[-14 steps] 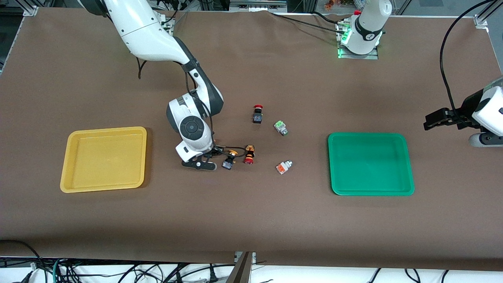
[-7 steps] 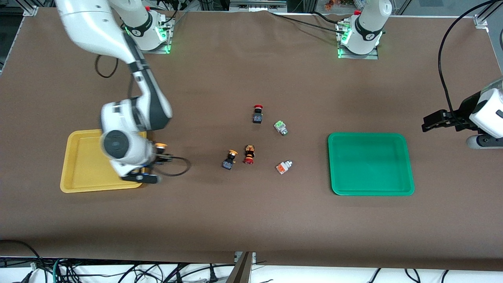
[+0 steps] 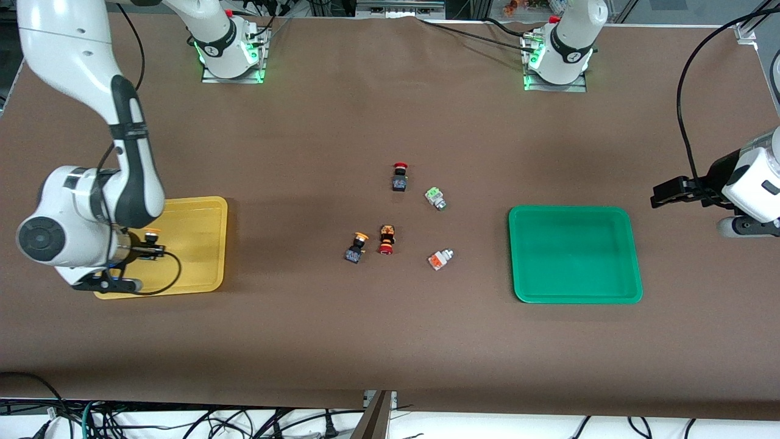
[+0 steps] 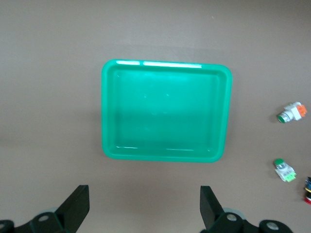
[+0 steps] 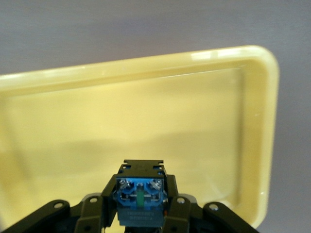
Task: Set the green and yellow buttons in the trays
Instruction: 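Carry the blue button into the yellow tray and open the right gripper, then grasp the second blue button while the left gripper grasps the orange-backed button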
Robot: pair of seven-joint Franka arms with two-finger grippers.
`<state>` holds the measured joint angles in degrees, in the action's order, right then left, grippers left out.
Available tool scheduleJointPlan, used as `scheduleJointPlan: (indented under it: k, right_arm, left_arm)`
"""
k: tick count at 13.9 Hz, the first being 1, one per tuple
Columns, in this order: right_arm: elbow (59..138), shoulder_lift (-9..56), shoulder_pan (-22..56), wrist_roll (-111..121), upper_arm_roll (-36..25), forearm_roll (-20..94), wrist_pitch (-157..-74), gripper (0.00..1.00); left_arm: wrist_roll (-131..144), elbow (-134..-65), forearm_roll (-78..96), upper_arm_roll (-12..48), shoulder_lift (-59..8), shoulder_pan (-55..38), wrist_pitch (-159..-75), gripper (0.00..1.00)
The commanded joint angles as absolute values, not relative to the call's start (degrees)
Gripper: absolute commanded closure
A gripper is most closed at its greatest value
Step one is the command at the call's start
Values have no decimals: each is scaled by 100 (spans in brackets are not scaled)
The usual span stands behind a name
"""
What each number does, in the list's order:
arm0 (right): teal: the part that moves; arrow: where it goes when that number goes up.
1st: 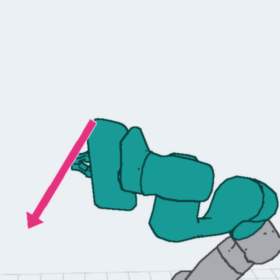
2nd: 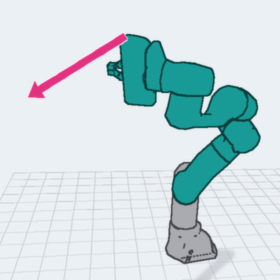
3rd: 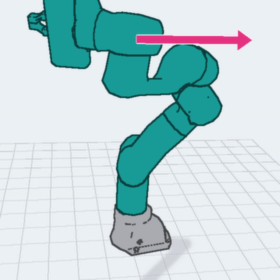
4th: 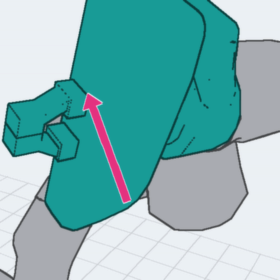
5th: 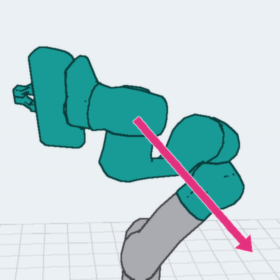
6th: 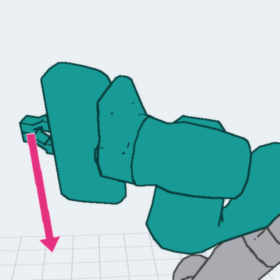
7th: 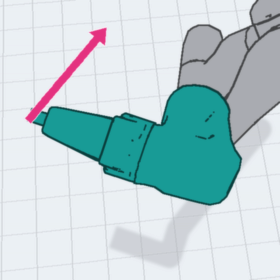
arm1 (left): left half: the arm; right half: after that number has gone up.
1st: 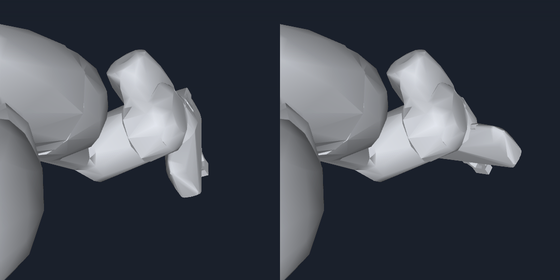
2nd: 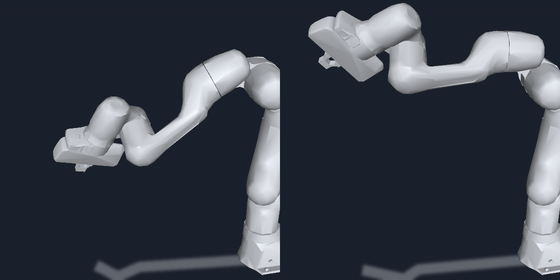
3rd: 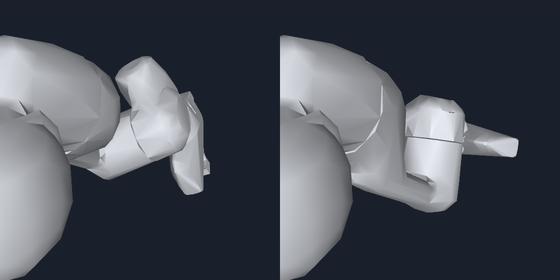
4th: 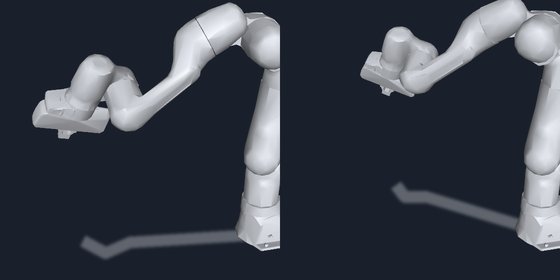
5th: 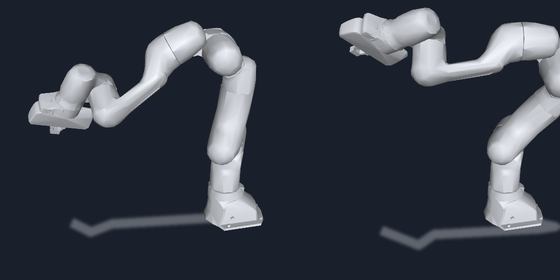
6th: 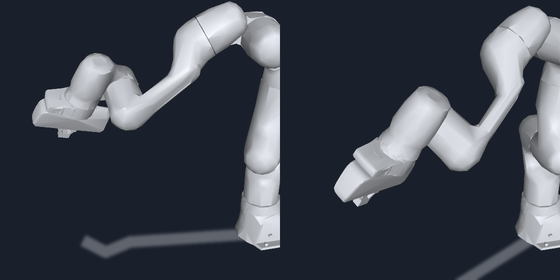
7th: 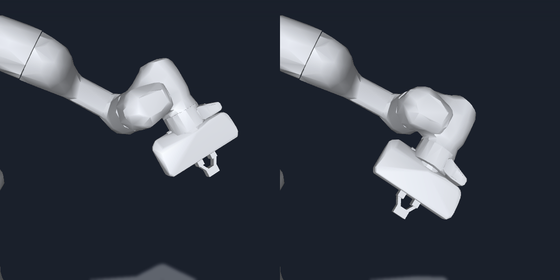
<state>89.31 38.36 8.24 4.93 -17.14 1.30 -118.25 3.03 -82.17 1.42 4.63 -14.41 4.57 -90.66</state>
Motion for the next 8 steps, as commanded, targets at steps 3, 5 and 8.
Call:
scheduleJointPlan:
  k: [3, 5, 8]
  right_arm:
    - [9219, 4043, 457, 1168, -1635, 360, -12445, 100]
    - [9237, 4052, 448, 1187, -1635, 396, -12437, 80]
    - [9132, 4070, 518, 1178, -1626, 396, -12367, 0]
  left_arm:
    - [1569, -8279, 692, 650, -2177, -420, -9585, 0]
    - [1819, -8489, 738, 650, -2573, -807, -10289, 0]
    - [1854, -8402, 694, 642, -3433, -1465, -11280, 0]
